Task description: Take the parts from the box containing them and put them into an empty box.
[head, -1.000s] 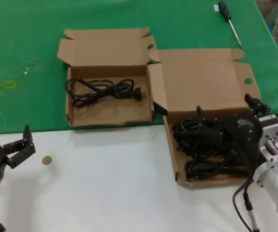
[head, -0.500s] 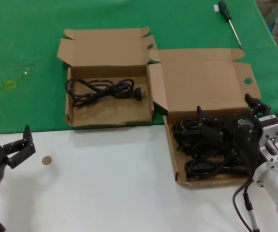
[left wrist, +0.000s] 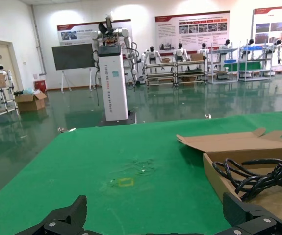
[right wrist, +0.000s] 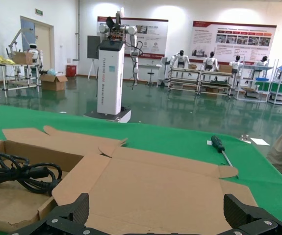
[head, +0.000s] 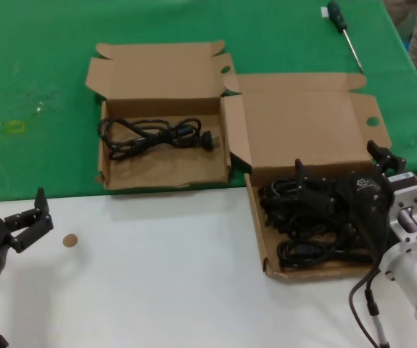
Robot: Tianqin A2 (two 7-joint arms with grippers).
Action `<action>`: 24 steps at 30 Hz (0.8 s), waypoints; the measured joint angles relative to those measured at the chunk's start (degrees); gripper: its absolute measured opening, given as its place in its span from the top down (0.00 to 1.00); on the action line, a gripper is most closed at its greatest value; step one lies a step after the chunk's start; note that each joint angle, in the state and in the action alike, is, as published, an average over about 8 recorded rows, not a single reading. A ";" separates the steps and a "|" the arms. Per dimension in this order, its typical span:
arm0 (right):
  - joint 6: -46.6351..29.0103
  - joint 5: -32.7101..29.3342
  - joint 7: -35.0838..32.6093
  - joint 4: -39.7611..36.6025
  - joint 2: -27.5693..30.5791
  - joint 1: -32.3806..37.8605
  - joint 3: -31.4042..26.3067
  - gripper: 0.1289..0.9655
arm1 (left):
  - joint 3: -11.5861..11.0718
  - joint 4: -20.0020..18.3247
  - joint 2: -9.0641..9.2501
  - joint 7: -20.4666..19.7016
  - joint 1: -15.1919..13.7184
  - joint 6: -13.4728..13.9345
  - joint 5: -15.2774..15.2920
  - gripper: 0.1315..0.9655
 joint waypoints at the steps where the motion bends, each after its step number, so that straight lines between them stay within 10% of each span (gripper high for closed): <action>1: 0.00 0.00 0.00 0.00 0.00 0.00 0.00 0.00 | 0.00 0.00 0.00 0.00 0.00 0.00 0.00 0.00; 24: 0.00 0.00 0.00 0.00 0.00 0.00 0.00 0.00 | 0.00 0.00 0.00 0.00 0.00 0.00 0.00 0.00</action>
